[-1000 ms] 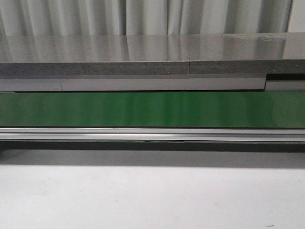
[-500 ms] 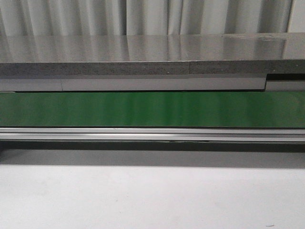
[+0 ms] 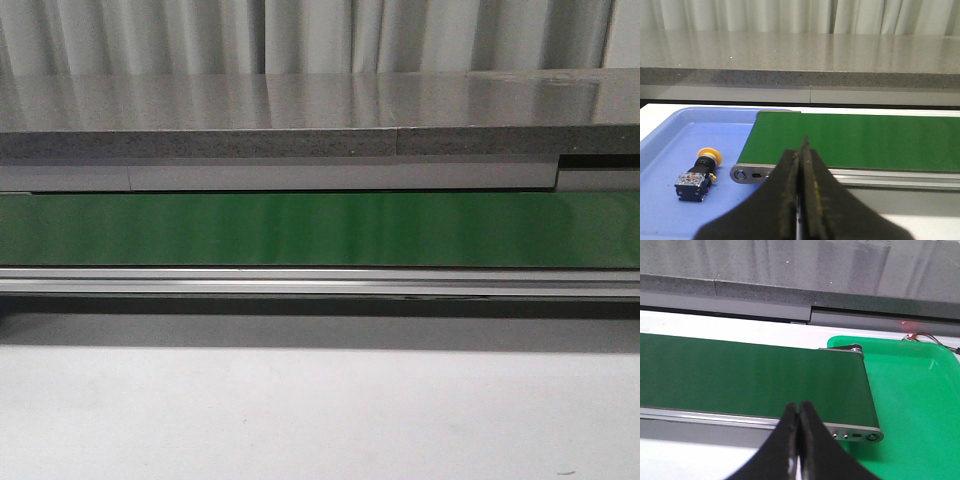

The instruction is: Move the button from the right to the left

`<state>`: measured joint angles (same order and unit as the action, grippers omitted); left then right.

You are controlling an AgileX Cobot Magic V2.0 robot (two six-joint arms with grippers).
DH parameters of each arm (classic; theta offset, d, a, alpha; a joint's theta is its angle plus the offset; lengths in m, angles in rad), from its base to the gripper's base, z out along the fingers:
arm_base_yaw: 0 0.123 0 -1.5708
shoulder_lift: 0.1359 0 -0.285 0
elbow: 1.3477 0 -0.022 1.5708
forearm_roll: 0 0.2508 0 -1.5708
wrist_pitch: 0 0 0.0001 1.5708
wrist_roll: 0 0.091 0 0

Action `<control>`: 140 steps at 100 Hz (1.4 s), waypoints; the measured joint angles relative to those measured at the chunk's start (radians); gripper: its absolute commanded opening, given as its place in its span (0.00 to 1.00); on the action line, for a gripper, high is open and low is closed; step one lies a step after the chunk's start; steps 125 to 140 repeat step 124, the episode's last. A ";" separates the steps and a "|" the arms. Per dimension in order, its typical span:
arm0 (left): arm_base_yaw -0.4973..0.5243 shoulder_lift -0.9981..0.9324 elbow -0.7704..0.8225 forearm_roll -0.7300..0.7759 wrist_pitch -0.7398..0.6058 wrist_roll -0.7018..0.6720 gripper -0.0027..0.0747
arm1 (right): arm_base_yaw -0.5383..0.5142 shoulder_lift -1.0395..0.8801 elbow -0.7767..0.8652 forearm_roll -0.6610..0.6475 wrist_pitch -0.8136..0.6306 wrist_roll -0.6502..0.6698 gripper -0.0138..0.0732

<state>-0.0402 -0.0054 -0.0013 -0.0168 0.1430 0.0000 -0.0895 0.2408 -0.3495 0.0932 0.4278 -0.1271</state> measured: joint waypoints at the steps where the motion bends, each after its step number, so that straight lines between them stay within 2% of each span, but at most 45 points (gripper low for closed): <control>1: 0.000 0.000 0.000 0.000 0.000 0.000 0.01 | 0.000 0.000 0.000 0.000 0.000 0.000 0.08; 12: 0.000 0.000 0.000 0.000 0.002 0.000 0.01 | -0.002 -0.002 0.002 0.000 -0.017 0.000 0.08; 22: 0.000 0.000 0.000 0.000 0.002 0.000 0.01 | -0.004 -0.022 0.046 -0.002 -0.126 0.015 0.08; 34: 0.000 0.000 0.000 0.000 0.002 0.000 0.01 | -0.004 -0.082 0.156 -0.064 -0.325 0.103 0.08; 42: 0.000 0.000 0.000 0.000 0.002 0.000 0.01 | -0.004 -0.133 0.227 -0.141 -0.384 0.193 0.08; 51: 0.000 0.000 0.000 0.000 0.002 0.000 0.01 | -0.004 -0.189 0.298 -0.197 -0.397 0.269 0.08; 64: 0.000 0.000 0.000 0.000 0.002 0.000 0.01 | -0.004 -0.245 0.368 -0.216 -0.399 0.295 0.08; 140: 0.000 0.000 0.000 0.000 0.004 0.000 0.01 | 0.014 -0.247 0.376 -0.230 -0.378 0.304 0.08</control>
